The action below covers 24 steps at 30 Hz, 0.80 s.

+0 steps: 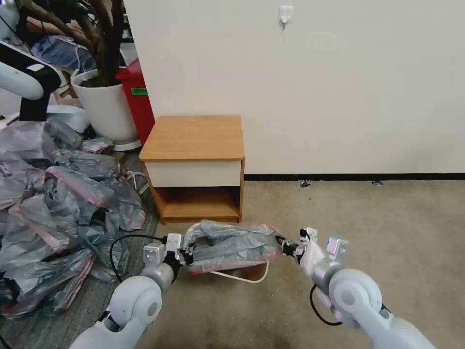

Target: Pick up the garbage bag from the table and place it over the trash can.

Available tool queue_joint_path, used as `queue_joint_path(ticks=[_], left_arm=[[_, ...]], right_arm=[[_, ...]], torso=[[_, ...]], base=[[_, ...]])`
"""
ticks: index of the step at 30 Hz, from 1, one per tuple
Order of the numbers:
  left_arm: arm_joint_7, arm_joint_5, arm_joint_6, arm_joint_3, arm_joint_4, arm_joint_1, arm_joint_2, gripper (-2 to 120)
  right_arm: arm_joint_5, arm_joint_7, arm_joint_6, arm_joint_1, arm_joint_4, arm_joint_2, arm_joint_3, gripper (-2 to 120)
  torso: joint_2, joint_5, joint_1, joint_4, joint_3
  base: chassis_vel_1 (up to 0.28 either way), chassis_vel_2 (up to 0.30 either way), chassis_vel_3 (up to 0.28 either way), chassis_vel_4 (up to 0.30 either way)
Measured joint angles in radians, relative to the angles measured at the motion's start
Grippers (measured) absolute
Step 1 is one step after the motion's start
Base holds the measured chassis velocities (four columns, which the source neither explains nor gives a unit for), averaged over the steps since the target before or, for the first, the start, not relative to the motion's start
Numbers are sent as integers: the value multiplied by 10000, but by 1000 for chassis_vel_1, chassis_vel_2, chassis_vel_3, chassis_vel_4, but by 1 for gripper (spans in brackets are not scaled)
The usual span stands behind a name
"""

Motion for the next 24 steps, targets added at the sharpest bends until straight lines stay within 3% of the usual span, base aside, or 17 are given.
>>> queue_joint_path(ticks=[10, 24], left_arm=[[322, -281, -170, -457, -90, -225, -71, 3], [162, -301, -415, -362, 130, -377, -462, 3]], right_arm=[[-61, -32, -29, 82, -246, -42, 4, 0], [-185, -3, 47, -240, 146, 42, -285, 0]], torso=[[0, 1, -1, 0, 0], [0, 0, 0, 0, 0]], base=[[0, 0, 0, 0], [0, 0, 0, 0]])
